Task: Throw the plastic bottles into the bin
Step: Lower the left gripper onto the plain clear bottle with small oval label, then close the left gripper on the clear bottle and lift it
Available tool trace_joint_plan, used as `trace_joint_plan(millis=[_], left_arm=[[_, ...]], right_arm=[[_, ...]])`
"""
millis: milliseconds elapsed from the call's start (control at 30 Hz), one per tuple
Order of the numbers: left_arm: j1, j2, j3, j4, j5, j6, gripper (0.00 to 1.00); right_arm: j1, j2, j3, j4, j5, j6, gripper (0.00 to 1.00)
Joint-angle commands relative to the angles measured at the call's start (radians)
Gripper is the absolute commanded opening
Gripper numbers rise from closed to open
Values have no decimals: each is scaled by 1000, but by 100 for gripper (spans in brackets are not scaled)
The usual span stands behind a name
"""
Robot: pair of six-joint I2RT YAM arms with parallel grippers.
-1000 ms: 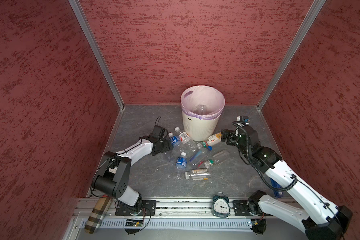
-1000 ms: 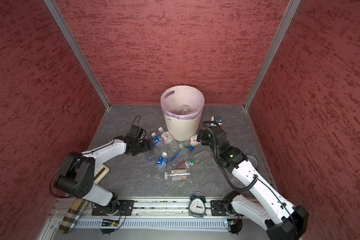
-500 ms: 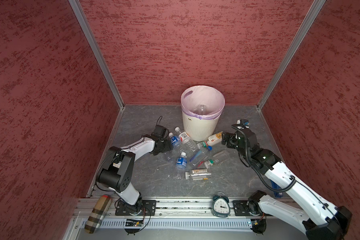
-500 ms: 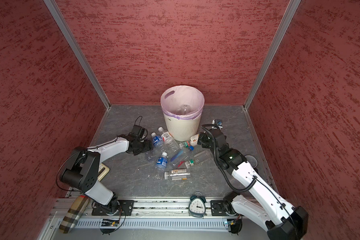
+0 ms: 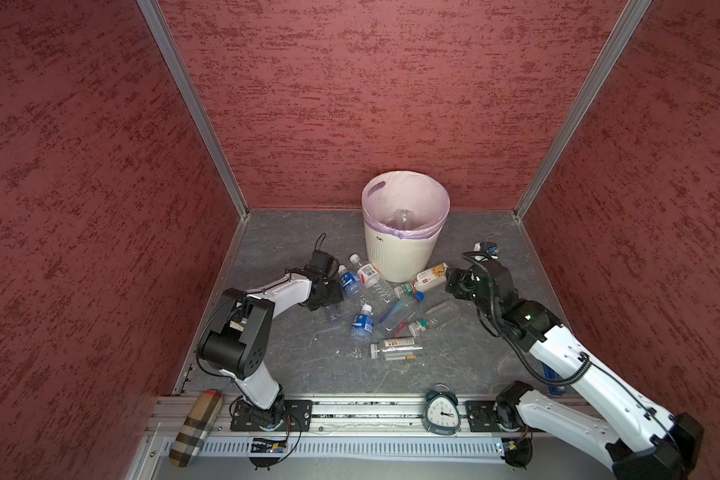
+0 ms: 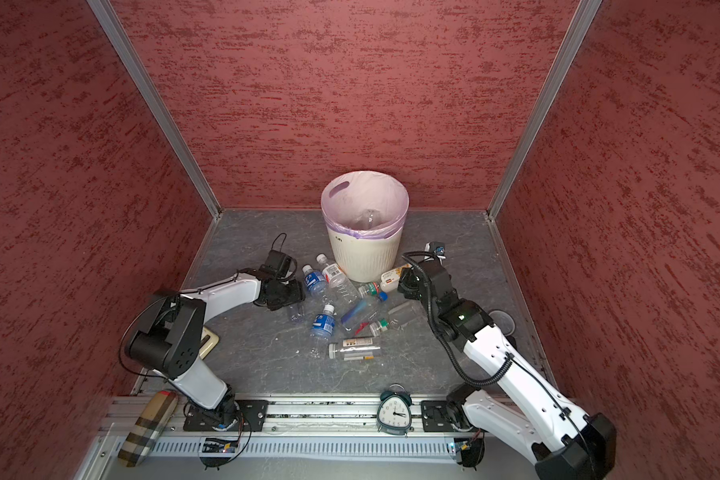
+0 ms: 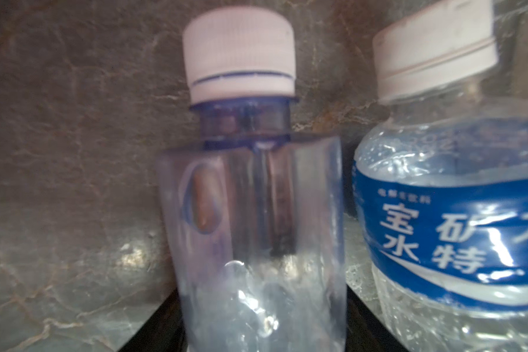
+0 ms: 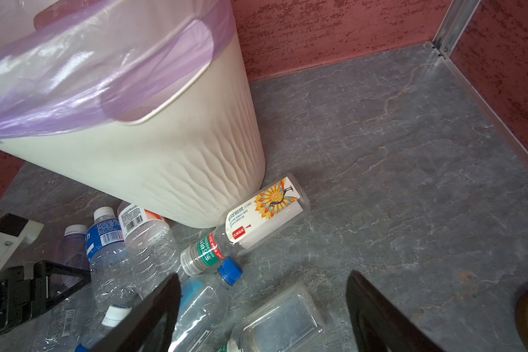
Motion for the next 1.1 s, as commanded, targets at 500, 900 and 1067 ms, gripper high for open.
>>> trace_joint_plan(millis=[500,900,1067], left_arm=[[10,-102,-63,84,22,29,53],[18,-414,-263,262,48,47,51],[17,-550,-317,286,49,68,51]], right_arm=[[2,-12,-23,-4,-11,34,72],[2,21,-86,66,-45,61,73],[2,45,-115,104,-78,88,73]])
